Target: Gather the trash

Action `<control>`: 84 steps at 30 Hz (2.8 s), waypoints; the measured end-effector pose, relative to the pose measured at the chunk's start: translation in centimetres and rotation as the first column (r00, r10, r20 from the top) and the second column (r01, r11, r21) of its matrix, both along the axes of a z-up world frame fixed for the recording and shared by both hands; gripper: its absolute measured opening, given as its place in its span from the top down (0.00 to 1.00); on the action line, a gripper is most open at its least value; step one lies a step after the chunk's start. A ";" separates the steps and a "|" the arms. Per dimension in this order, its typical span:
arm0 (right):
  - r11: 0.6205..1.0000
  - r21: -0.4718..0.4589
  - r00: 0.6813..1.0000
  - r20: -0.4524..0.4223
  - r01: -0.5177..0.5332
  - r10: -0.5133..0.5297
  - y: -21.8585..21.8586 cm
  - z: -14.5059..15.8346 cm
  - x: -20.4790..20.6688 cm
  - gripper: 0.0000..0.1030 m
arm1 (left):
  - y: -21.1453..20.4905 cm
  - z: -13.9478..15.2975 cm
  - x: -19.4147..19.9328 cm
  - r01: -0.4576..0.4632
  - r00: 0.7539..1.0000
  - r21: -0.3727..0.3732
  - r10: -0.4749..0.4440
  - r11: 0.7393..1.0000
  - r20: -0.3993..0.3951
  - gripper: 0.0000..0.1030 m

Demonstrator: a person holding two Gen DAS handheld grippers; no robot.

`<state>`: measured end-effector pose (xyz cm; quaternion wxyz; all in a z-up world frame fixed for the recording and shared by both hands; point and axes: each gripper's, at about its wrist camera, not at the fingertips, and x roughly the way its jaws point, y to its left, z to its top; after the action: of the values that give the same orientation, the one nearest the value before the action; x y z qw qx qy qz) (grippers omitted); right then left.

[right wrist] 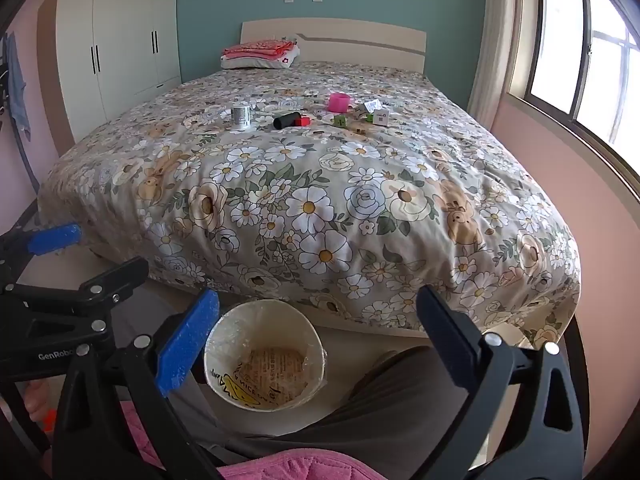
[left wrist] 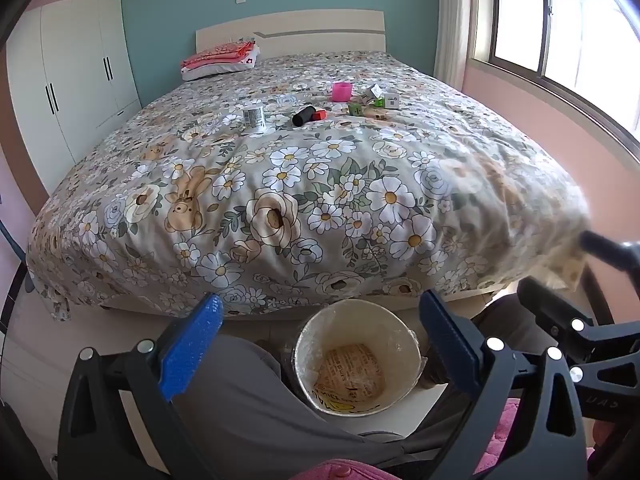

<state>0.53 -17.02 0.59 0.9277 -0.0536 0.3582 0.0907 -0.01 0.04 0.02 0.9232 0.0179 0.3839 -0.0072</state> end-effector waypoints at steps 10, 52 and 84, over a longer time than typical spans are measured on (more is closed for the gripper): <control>1.000 0.002 1.000 0.000 0.000 0.000 0.0 -0.1 0.0 0.06 | -0.1 0.0 -0.1 -0.001 1.000 0.020 0.001 1.000 0.004 0.03; 1.000 0.002 1.000 -0.006 0.000 0.000 0.0 -0.2 0.2 0.06 | -0.2 0.1 0.1 0.000 1.000 0.025 0.000 1.000 0.002 0.03; 1.000 0.002 1.000 -0.014 -0.002 0.002 -0.3 0.7 0.7 0.06 | -0.3 0.1 0.2 0.000 1.000 0.028 0.000 1.000 -0.002 0.03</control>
<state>1.22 -17.31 1.31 0.9252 -0.0523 0.3644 0.0924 0.16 -0.26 0.09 0.9225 0.0307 0.3848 -0.0020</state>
